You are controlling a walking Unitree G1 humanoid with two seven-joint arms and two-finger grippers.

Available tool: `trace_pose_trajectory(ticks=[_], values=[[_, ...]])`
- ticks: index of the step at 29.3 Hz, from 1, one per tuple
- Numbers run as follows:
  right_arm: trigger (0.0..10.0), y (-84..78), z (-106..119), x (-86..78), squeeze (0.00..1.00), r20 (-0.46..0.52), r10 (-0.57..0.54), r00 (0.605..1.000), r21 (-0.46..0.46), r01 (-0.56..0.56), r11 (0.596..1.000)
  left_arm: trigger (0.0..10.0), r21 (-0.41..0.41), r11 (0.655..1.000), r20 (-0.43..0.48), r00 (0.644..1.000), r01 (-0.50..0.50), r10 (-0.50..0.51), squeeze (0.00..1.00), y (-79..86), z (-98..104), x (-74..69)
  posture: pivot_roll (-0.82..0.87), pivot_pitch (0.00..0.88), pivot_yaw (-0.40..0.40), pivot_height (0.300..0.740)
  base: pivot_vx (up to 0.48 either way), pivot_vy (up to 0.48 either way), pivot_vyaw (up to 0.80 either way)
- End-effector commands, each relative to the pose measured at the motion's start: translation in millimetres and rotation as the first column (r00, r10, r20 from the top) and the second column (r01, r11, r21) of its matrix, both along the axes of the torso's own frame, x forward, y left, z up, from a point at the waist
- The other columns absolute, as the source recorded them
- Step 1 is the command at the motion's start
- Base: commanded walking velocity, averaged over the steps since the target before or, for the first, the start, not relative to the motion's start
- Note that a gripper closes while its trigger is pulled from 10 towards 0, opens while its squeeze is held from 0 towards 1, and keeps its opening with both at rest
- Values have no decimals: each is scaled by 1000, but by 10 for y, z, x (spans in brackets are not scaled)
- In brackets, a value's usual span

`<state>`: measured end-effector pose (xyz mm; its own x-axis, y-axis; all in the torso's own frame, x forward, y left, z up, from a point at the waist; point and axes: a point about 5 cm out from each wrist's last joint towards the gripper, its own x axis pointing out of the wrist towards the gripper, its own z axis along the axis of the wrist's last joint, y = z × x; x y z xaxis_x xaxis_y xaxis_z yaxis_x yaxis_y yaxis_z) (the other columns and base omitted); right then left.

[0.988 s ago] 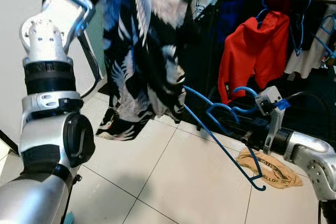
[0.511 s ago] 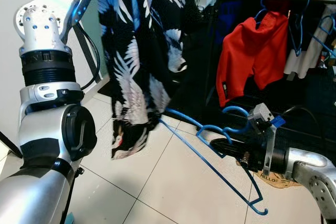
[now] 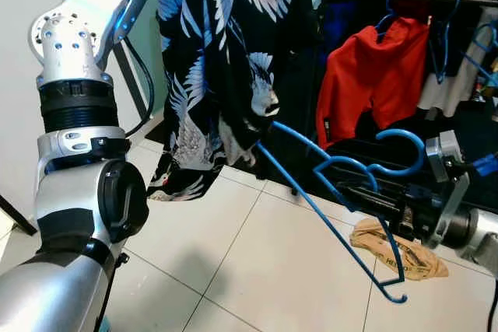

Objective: Hang hanger

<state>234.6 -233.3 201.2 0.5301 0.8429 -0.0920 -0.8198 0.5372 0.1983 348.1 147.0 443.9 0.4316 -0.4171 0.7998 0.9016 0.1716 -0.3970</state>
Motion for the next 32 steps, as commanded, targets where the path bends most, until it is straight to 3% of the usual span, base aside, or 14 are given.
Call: trace_pose_trajectory(ticks=[1, 4, 8, 11, 18, 22, 24, 28, 31, 32], values=[[10000, 64, 32, -21, 0, 15, 31, 999, -3, -31, 1000, 0, -19, 999, 38, 999, 34, -33, 0, 11, 7, -43, -34, 24, 86, 740, 0, 0, 0], [10000, 87, 2, 43, 0, 23, 3, 1000, -32, -2, 999, 0, -19, 997, 70, 995, 76, -75, 0, -21, 16, -86, -31, 24, 86, 740, 0, 0, 0], [10000, 84, -33, 253, 0, 51, -129, 990, -67, 132, 989, 0, -3, 985, 140, 976, 172, -170, 0, -120, 56, -236, -24, 25, 85, 740, 0, 0, 0], [10000, 124, 30, 376, 0, 98, -189, 977, -31, 193, 981, 0, 11, 973, 166, 959, 232, -231, 0, -199, 59, -330, -16, 27, 88, 740, 0, 0, 0], [10000, 178, 139, 431, 0, 145, -209, 967, 43, 205, 978, 0, 15, 963, 153, 952, 268, -267, 0, -268, 10, -358, -15, 26, 92, 740, 0, 0, 0], [10000, 225, 261, 436, 0, 185, -199, 962, 129, 177, 976, 0, 12, 960, 112, 954, 280, -280, 0, -325, -99, -324, -18, 25, 94, 740, 0, 0, 0], [10000, 276, 345, 374, 0, 211, -145, 967, 194, 104, 976, 0, 3, 967, 59, 966, 254, -253, 0, -331, -208, -243, -23, 23, 96, 740, 0, 0, 0], [10000, 293, 371, 338, 0, 219, -119, 968, 216, 70, 974, 0, 0, 973, 33, 972, 232, -232, 0, -319, -253, -197, -25, 25, 98, 740, 0, 0, 0], [10000, 282, 447, 228, 0, 245, -66, 967, 306, -12, 952, 0, -11, 995, -66, 993, 95, -95, 0, -179, -389, -14, -27, 25, 102, 740, 0, 0, 0], [10000, 282, 447, 228, 0, 245, -66, 967, 306, -12, 952, 0, -11, 995, -66, 993, 95, -95, 0, -179, -389, -14, -27, 25, 102, 740, 0, 0, 0]])
